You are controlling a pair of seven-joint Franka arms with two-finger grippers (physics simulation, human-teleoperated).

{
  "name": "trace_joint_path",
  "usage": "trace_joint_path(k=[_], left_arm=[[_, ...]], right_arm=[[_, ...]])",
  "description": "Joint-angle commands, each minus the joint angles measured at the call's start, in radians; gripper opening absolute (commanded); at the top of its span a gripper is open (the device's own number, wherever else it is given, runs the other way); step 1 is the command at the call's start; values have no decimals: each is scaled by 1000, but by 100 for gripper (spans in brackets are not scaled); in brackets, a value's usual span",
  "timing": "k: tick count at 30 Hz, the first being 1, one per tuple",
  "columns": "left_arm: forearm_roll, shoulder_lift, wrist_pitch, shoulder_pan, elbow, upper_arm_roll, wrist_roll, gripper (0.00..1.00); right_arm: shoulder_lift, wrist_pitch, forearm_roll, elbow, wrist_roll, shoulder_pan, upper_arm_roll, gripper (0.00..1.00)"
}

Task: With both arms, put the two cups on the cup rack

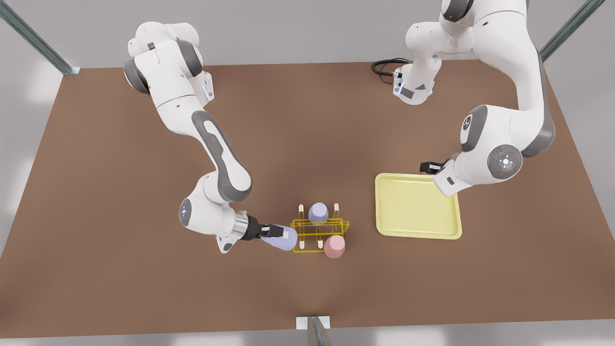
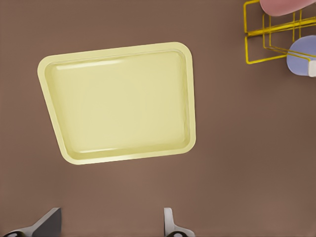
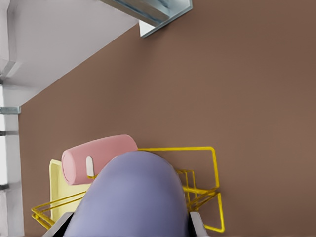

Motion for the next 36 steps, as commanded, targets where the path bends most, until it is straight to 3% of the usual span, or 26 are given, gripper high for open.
trace_joint_path(k=[1,23,25,36], left_arm=[[0,-2,-5,0,0,-1,43,100],[-3,1,-12,-1,-3,-2,43,100],[-3,1,-29,-7,-1,-2,41,100],[1,4,-118,2,16,-1,43,100]], right_arm=[[3,1,18,5,122,0,-1,81],[107,29,66,117,124,15,29,81],[107,29,76,117,124,15,29,100],[41,-20,87,122,124,2,14,100]])
